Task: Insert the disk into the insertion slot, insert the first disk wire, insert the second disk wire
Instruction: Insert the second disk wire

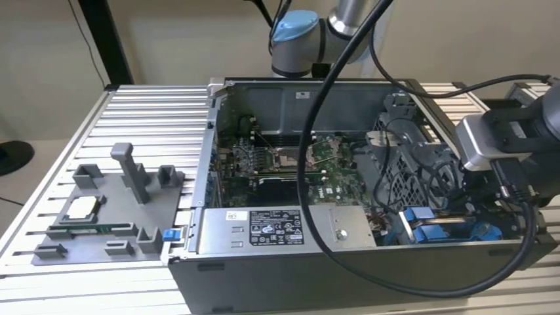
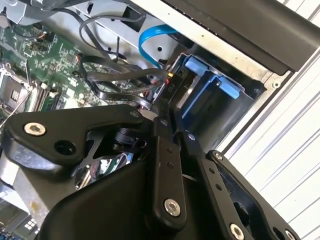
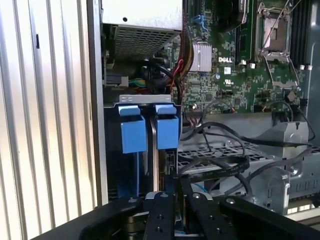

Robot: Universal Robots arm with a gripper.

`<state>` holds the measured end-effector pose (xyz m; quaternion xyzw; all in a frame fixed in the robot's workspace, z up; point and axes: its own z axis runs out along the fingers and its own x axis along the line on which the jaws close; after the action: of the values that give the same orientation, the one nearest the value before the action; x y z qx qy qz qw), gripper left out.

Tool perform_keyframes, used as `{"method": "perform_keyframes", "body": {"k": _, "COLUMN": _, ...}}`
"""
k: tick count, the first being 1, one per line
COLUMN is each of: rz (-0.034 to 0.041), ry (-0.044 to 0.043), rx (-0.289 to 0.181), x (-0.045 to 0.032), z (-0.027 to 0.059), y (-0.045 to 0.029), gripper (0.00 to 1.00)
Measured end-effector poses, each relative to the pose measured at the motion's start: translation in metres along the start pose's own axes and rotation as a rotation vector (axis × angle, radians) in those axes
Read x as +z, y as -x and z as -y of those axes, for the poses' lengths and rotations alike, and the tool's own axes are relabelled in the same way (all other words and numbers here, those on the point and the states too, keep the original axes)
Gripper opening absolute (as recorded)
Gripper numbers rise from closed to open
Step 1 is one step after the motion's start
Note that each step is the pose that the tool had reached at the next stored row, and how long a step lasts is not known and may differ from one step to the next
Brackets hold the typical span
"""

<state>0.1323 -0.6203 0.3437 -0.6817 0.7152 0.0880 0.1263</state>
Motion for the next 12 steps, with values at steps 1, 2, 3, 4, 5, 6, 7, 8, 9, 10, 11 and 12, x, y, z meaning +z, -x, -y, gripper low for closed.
{"method": "perform_keyframes", "body": {"k": 1, "rz": -0.0001, "ry": -0.0009, "rx": 0.0, "x": 0.0002, "z": -0.0002, "y": 0.0002, "gripper": 0.0}}
{"method": "perform_keyframes", "body": {"k": 2, "rz": -0.0002, "ry": -0.0019, "rx": -0.001, "x": 0.0003, "z": -0.0003, "y": 0.0005, "gripper": 0.0}}
{"method": "perform_keyframes", "body": {"k": 3, "rz": 0.0, "ry": -0.0029, "rx": -0.001, "x": 0.0007, "z": -0.0004, "y": 0.0008, "gripper": 0.0}}
{"method": "perform_keyframes", "body": {"k": 4, "rz": 0.0, "ry": -0.004, "rx": -0.001, "x": 0.001, "z": -0.0006, "y": 0.0011, "gripper": 0.0}}
{"method": "perform_keyframes", "body": {"k": 5, "rz": 0.0, "ry": -0.0048, "rx": -0.002, "x": 0.0012, "z": -0.0007, "y": 0.0014, "gripper": 0.0}}
{"method": "perform_keyframes", "body": {"k": 6, "rz": 0.0001, "ry": -0.006, "rx": -0.002, "x": 0.0016, "z": -0.0007, "y": 0.0017, "gripper": 0.0}}
{"method": "perform_keyframes", "body": {"k": 7, "rz": 0.0002, "ry": -0.0081, "rx": -0.003, "x": 0.002, "z": -0.0008, "y": 0.002, "gripper": 0.0}}
{"method": "perform_keyframes", "body": {"k": 8, "rz": 0.0006, "ry": -0.011, "rx": -0.005, "x": 0.0026, "z": -0.0009, "y": 0.0023, "gripper": 0.0}}
{"method": "perform_keyframes", "body": {"k": 9, "rz": 0.0007, "ry": -0.0144, "rx": -0.007, "x": 0.0031, "z": -0.001, "y": 0.0025, "gripper": 0.0}}
{"method": "perform_keyframes", "body": {"k": 10, "rz": 0.0009, "ry": -0.0181, "rx": -0.008, "x": 0.0036, "z": -0.0012, "y": 0.0028, "gripper": 0.0}}
{"method": "perform_keyframes", "body": {"k": 11, "rz": 0.001, "ry": -0.0218, "rx": -0.01, "x": 0.0042, "z": -0.0012, "y": 0.0031, "gripper": 0.0}}
{"method": "perform_keyframes", "body": {"k": 12, "rz": 0.001, "ry": -0.0242, "rx": -0.011, "x": 0.0046, "z": -0.0014, "y": 0.0034, "gripper": 0.0}}
